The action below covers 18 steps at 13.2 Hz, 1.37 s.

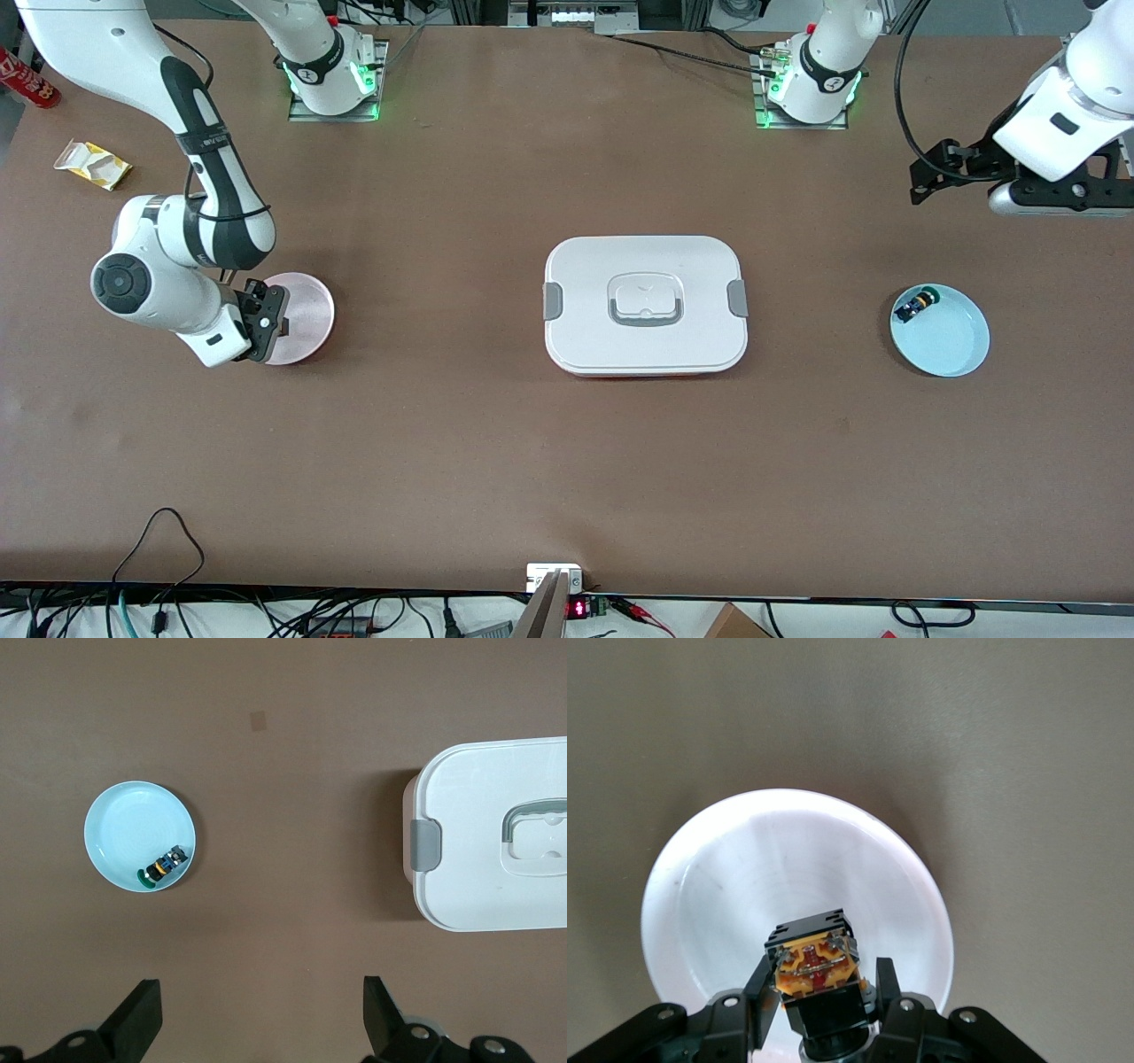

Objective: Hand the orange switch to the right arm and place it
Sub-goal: 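Lower the orange switch into the white dish with the right gripper, then open the right gripper and raise it off the switch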

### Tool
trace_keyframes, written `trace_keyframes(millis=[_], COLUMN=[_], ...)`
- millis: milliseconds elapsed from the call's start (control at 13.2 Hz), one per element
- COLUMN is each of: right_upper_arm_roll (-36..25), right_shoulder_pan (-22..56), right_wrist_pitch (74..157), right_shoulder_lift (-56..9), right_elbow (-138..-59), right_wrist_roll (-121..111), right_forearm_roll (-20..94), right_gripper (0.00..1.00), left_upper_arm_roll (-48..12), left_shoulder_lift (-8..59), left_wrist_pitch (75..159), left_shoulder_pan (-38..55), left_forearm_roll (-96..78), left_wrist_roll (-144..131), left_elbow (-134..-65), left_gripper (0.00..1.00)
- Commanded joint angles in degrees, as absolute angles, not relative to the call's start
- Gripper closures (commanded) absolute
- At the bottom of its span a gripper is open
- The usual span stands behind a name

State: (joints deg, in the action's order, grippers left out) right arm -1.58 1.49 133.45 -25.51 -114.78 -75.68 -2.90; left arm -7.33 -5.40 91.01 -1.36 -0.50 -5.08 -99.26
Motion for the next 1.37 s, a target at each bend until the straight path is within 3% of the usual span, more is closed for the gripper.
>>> trace_keyframes(millis=[0, 304, 380, 456, 532, 608, 836, 1292], right_upper_arm_roll=[-1.1, -1.1, -1.1, -1.1, -1.1, -1.1, -1.1, -1.1], right_shoulder_pan=[1.1, 1.3, 1.3, 1.3, 1.3, 1.2, 1.3, 1.5], right_wrist_pitch=[138.6, 144.7, 144.8, 144.5, 143.9, 142.6, 137.9, 120.5], right_shoulder_lift=[-24.4, -25.1, -25.1, -25.1, -24.8, -24.3, -21.8, -18.4], right_elbow=[-119.2, -123.0, -123.5, -123.8, -123.7, -123.3, -120.8, -106.3], right_wrist_roll=[-76.8, -77.3, -77.3, -76.5, -76.5, -76.3, -75.1, -64.2], right_forearm_roll=[-3.6, -3.6, -3.6, -3.2, -3.0, -2.7, 0.3, 0.7], right_gripper=[0.96, 0.95, 0.91, 0.54, 0.05, 0.0, 0.0, 0.0], left_upper_arm_roll=[-5.6, -5.6, -5.6, -5.6, -5.6, -5.7, -5.6, -6.3], left_shoulder_lift=[-5.0, -3.6, -3.5, -3.5, -3.6, -3.6, -3.5, 0.1], left_wrist_pitch=[91.7, 91.3, 91.1, 91.1, 91.0, 91.0, 90.9, 90.9], left_shoulder_pan=[-0.3, -1.5, -1.6, -1.6, -1.6, -1.6, -1.7, -1.0], left_forearm_roll=[-0.8, -0.9, -0.9, -0.9, -0.9, -0.9, -1.2, -0.7], left_wrist_roll=[-3.7, -3.9, -3.8, -3.8, -3.7, -3.7, -3.9, -4.0], left_elbow=[-98.7, -98.1, -98.1, -98.0, -97.9, -97.9, -97.1, -91.8], left_gripper=[0.0, 0.0, 0.0, 0.0, 0.0, 0.0, 0.0, 0.0])
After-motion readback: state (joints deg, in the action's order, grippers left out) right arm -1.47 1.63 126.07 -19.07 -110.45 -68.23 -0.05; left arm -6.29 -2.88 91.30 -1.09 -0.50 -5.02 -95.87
